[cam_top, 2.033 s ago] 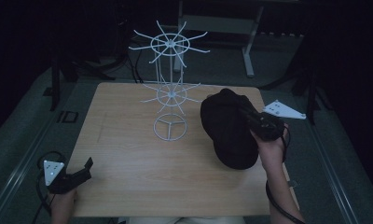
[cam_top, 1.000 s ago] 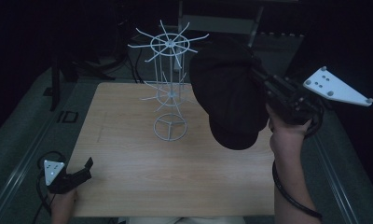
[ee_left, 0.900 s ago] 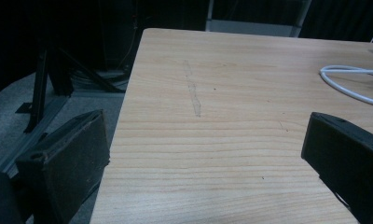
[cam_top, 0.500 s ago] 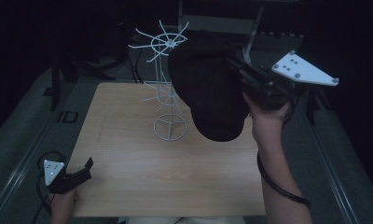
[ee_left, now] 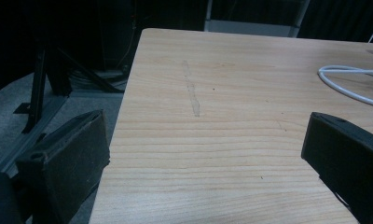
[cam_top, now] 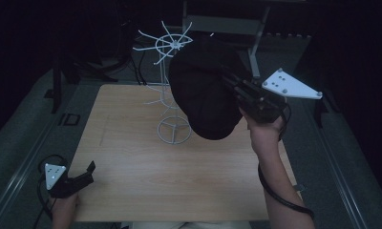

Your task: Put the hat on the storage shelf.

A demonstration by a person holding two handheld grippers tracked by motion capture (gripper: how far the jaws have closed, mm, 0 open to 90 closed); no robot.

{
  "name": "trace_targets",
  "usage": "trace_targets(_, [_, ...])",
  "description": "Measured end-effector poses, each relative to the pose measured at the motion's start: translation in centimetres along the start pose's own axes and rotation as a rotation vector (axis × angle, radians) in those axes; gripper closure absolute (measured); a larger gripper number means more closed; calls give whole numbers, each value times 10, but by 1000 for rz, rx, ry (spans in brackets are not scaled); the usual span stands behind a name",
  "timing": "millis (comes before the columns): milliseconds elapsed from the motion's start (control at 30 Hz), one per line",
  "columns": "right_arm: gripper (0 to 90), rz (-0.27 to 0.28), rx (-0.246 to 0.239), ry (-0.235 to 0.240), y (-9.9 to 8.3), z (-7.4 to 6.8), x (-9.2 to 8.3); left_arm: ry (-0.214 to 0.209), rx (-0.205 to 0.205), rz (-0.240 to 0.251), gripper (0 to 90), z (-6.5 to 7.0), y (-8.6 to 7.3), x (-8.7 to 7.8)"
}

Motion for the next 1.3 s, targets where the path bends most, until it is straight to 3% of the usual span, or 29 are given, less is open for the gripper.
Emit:
trace_targets(300, [827, -39, 34, 4, -34, -1, -1, -1, -1, 0, 14, 0, 0, 0])
trace_targets(500, [813, -60, 56, 4, -50, -1, 1, -2, -1, 0, 14, 0, 0, 0])
trace_targets(667, [783, -71, 44, -6, -56, -2, 2, 0, -5, 3, 15, 0, 0, 0])
trace_targets(800, [705, -74, 58, -11, -61, -2, 3, -1, -2, 3, 15, 0, 0, 0])
trace_targets(833, [636, -78, 73, -14, -64, -1, 2, -1, -2, 3, 15, 0, 0, 0])
trace_targets(933, [561, -76, 86, -19, -63, 0, -1, -1, -1, -1, 15, 0, 0, 0])
trace_targets(1167, [378, -57, 53, -3, -56, 1, -21, -1, 0, -2, 15, 0, 0, 0])
trace_targets(1300, [325, -79, 40, -10, -60, 3, -31, 0, 1, -1, 15, 0, 0, 0])
Point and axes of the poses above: each handheld gripper's, and its own axes: x roughly forward along the jaws, y roughly out of its top, z roughly to its right, the point moved 9 cm from there along x, roughly forward along the jaws, and after that the axes turned 15 degrees about z, right-handed, at the moved point
